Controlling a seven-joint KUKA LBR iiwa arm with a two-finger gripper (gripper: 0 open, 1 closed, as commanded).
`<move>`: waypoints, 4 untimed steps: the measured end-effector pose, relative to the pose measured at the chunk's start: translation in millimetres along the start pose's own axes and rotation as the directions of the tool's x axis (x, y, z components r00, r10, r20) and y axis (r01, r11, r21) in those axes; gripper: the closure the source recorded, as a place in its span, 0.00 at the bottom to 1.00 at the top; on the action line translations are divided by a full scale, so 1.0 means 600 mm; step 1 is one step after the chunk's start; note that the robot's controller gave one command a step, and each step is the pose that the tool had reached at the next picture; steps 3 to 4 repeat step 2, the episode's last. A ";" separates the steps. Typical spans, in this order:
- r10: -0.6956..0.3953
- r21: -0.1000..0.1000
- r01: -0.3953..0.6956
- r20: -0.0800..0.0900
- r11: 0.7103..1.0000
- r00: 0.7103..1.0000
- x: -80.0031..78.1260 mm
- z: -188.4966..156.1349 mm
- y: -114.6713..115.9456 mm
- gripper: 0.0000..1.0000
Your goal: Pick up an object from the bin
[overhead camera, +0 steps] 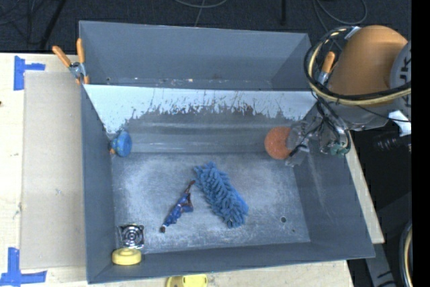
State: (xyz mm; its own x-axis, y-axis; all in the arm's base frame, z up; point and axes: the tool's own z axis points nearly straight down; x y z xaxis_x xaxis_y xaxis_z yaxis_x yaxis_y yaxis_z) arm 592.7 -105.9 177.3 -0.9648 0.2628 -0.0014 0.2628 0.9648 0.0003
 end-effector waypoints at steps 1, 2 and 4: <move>0.000 0.000 0.000 0.000 1.000 1.000 0.000 0.000 0.000 1.00; 0.004 0.000 -0.004 -0.008 1.000 1.000 -0.003 -0.067 -0.016 1.00; 0.004 0.000 -0.004 -0.008 1.000 1.000 -0.003 -0.067 -0.016 1.00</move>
Offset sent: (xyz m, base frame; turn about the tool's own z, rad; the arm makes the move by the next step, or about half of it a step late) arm 0.0001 -0.0195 0.0761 0.0082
